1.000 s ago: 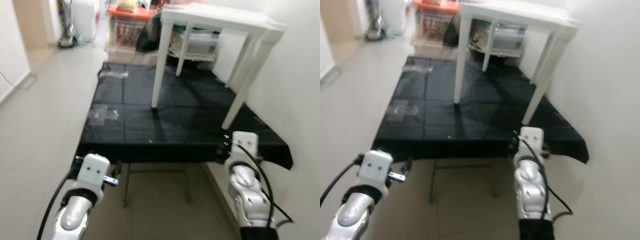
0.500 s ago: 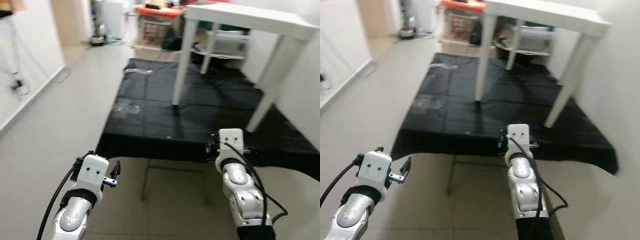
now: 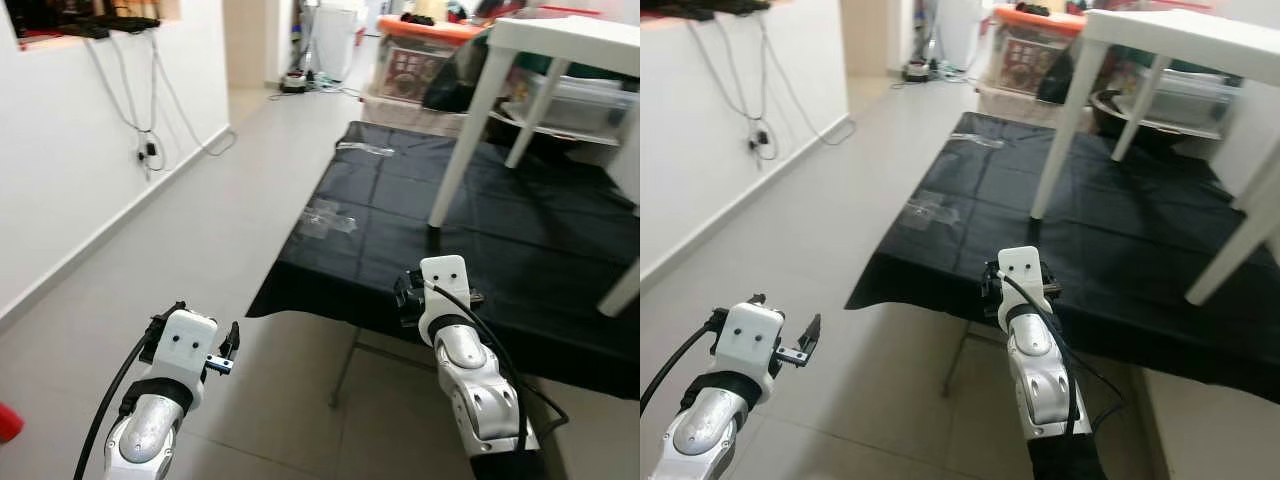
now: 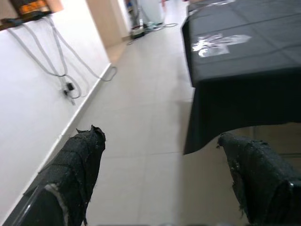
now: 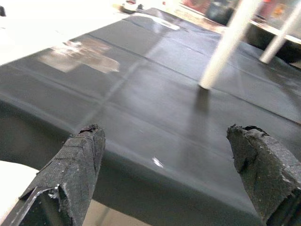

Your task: Building children table

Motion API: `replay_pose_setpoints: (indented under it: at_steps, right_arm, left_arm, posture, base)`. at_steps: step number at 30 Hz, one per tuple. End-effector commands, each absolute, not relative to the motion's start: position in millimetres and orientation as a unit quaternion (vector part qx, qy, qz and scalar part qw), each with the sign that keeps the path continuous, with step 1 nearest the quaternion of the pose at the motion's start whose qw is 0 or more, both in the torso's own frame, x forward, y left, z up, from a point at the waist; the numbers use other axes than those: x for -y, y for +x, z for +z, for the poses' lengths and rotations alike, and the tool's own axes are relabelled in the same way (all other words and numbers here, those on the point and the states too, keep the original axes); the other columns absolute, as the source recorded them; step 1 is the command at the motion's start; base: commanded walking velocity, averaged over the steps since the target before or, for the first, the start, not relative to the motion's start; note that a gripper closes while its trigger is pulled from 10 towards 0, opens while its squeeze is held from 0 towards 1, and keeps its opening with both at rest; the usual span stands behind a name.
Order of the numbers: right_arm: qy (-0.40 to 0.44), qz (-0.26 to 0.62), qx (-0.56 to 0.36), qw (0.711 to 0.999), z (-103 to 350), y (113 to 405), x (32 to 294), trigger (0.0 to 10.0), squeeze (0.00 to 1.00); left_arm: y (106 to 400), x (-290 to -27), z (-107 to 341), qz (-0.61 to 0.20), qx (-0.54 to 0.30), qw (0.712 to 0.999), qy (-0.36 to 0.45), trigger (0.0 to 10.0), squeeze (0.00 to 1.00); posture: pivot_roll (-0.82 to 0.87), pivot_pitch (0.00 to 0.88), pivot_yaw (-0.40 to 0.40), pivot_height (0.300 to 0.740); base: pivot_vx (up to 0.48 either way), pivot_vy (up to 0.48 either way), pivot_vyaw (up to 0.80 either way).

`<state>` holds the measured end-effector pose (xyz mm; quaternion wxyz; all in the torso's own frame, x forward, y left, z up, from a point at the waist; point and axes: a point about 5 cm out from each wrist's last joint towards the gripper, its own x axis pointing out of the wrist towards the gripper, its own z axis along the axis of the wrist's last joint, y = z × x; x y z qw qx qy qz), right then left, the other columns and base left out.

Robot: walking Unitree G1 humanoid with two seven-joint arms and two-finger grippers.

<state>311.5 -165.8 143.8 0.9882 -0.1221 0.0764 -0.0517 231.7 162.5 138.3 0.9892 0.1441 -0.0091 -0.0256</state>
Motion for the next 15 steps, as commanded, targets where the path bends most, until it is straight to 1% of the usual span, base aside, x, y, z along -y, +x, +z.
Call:
replay_pose_setpoints:
  at_steps: [1, 15]
  right_arm:
    - [-0.130, -0.048, -0.069, 0.988, 145.2, 311.0, 165.7, 10.0, 0.00]
    - [-0.139, -0.038, -0.068, 0.987, 146.0, 309.7, 164.0, 10.0, 0.00]
  left_arm:
    - [232.1, -161.4, 137.8, -0.028, 0.008, 0.988, 0.152, 10.0, 0.00]
    - [230.0, -161.3, 137.1, -0.027, 0.007, 0.988, 0.149, 10.0, 0.00]
  posture:
    - [0.08, 0.000, -0.115, 0.740]
    - [0.07, 0.000, -0.119, 0.740]
  base:
    - [0.000, 0.000, 0.80]
    - [0.000, 0.000, 0.80]
